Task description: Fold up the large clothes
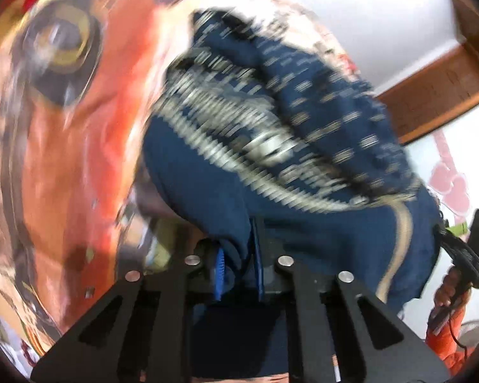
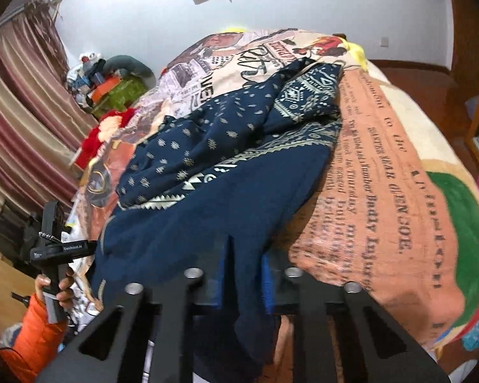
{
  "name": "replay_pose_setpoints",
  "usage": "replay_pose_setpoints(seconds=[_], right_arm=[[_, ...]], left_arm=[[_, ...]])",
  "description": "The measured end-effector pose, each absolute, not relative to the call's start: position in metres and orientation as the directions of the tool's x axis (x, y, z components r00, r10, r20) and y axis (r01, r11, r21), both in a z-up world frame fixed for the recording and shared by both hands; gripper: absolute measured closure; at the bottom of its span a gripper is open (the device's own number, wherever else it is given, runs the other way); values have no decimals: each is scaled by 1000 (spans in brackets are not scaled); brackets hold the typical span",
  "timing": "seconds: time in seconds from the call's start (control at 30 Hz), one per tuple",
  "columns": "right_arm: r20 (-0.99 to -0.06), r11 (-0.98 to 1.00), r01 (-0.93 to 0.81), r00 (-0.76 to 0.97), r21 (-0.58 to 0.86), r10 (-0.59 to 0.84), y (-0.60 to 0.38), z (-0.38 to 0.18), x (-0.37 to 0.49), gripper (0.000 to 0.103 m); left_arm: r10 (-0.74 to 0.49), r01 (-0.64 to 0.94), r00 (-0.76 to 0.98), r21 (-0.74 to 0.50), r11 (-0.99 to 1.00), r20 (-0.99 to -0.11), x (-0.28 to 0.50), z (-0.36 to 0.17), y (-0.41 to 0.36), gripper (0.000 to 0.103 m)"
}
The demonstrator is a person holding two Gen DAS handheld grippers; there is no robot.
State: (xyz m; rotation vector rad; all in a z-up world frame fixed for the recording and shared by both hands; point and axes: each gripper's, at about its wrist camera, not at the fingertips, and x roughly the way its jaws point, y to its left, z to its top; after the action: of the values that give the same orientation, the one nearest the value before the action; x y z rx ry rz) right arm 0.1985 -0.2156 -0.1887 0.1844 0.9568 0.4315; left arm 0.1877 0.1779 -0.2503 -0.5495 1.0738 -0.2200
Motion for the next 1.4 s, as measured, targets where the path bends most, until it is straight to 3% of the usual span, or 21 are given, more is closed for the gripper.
replay_pose_setpoints(seconds=[0.3, 0.5, 0.63, 0.83, 1.03, 1.13, 1.23, 1.3, 1.4], right_arm=[[-667, 882, -341, 579, 325, 469, -206, -153, 232, 97], [-639, 902, -324, 637, 286, 431, -208, -137, 282, 97], [-642, 917, -291, 654, 274, 399, -214, -135, 322, 97], [-720, 934, -228, 595, 275, 357, -216, -162, 393, 97], [-829, 950, -205, 467, 237, 308, -205, -212, 436, 97], [-841, 942, -202, 429, 268, 331, -208, -220, 440, 96], [-850, 935, -215, 396, 281, 347, -212, -214, 439, 96], [-861, 936, -215, 376, 278, 342, -212, -209, 436, 94], [-860, 940, -228, 393, 253, 326, -214, -195, 424, 92]], left_arm=[[-395, 22, 641, -499, 867, -658, 227, -153, 179, 94], [-337, -8, 723, -494, 869, -603, 268, -128, 201, 94], [-288, -88, 734, -506, 858, -615, 301, -142, 219, 94], [-228, -218, 639, -457, 862, -735, 353, -213, 233, 94], [-258, -231, 520, -425, 875, -814, 373, -274, 219, 93], [-262, -219, 508, -418, 882, -821, 373, -277, 216, 91], [-225, -203, 512, -372, 906, -829, 368, -263, 215, 85], [-195, -195, 513, -335, 922, -836, 363, -250, 215, 72], [-125, -204, 540, -273, 940, -833, 351, -230, 220, 63]])
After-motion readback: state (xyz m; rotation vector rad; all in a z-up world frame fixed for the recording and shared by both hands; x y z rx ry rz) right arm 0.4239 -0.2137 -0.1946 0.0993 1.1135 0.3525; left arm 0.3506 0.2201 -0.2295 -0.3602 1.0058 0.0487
